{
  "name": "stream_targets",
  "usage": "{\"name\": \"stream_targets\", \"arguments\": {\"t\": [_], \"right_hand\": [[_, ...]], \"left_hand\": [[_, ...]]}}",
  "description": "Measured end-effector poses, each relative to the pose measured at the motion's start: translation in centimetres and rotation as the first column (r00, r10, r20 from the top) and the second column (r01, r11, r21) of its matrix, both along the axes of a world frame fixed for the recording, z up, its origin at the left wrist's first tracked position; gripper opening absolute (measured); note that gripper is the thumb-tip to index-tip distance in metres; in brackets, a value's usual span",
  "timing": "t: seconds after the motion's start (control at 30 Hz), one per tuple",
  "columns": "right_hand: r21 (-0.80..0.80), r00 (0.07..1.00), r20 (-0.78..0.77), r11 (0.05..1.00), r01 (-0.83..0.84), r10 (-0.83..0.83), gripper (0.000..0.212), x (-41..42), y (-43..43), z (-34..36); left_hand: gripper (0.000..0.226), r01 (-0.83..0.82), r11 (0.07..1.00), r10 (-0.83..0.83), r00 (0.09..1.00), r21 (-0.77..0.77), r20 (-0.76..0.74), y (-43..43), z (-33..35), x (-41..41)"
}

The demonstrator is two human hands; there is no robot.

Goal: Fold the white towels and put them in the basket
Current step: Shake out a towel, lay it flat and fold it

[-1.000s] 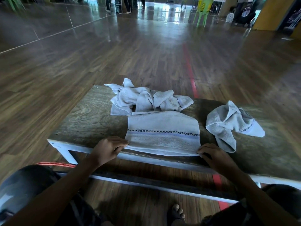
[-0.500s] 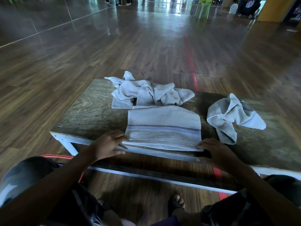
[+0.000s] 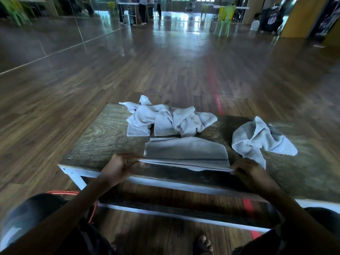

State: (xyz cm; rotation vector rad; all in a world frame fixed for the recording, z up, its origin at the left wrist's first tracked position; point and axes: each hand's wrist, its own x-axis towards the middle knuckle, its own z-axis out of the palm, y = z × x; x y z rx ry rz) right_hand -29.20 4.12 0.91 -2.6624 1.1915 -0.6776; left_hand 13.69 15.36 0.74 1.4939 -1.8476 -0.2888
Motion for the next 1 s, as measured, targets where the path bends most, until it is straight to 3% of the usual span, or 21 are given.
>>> {"name": "stream_targets", "arguments": {"t": [0.13, 0.23, 0.33, 0.53, 0.6, 0.67, 0.73, 0.8, 0.87, 1.0], "right_hand": [[0.026, 0.995, 0.073, 0.998, 0.061, -0.063, 0.021, 0.0, -0.7, 3.0], [0.026, 0.989, 0.129, 0.997, 0.068, -0.071, 0.028, 0.6, -1.3, 5.7], [-0.006, 0.982, 0.181, 0.999, 0.05, -0.048, 0.02, 1.2, -1.8, 8.9], [-0.025, 0.958, 0.283, 0.998, 0.054, -0.044, 0.016, 2.0, -3.0, 16.6], [0.002, 0.955, 0.293, 0.999, 0.034, -0.034, 0.024, 1.7, -2.9, 18.3], [0.107, 0.955, 0.296, 0.994, -0.003, -0.029, 0.003, 1.0, -2.8, 19.1], [0.174, 0.964, 0.263, 0.985, -0.013, -0.034, 0.025, 0.4, -2.6, 19.4], [0.205, 0.963, 0.267, 0.979, -0.022, -0.035, 0.007, 0.0, -2.9, 19.6], [0.226, 0.954, 0.301, 0.971, -0.08, 0.009, 0.015, -0.3, -2.7, 20.0], [0.281, 0.928, 0.364, 0.941, -0.188, 0.076, 0.01, -0.6, -2.5, 21.2]], "left_hand": [[0.009, 0.011, 0.999, -0.014, 0.998, -0.047, -0.054, -0.5, 4.3, -0.9], [0.027, -0.025, 0.999, 0.022, 0.996, -0.029, -0.081, -1.5, 6.5, -0.5], [0.032, -0.069, 0.998, 0.066, 0.988, -0.014, -0.14, -2.9, 9.0, 0.0], [0.011, -0.075, 0.993, 0.055, 0.975, -0.088, -0.217, -4.3, 14.4, 0.1], [0.012, -0.04, 0.997, 0.018, 0.957, -0.069, -0.29, -4.0, 15.2, 0.3], [0.013, 0.05, 0.998, -0.055, 0.939, -0.024, -0.34, -3.6, 15.8, 0.4], [0.012, 0.132, 0.991, -0.116, 0.923, 0.017, -0.366, -3.3, 16.5, 0.7], [0.027, 0.189, 0.982, -0.173, 0.905, 0.002, -0.387, -3.3, 17.0, 1.2], [0.036, 0.196, 0.98, -0.187, 0.898, -0.019, -0.398, -3.2, 18.0, 1.3], [0.009, 0.19, 0.98, -0.198, 0.885, -0.062, -0.421, -3.3, 19.6, 1.4]]}}
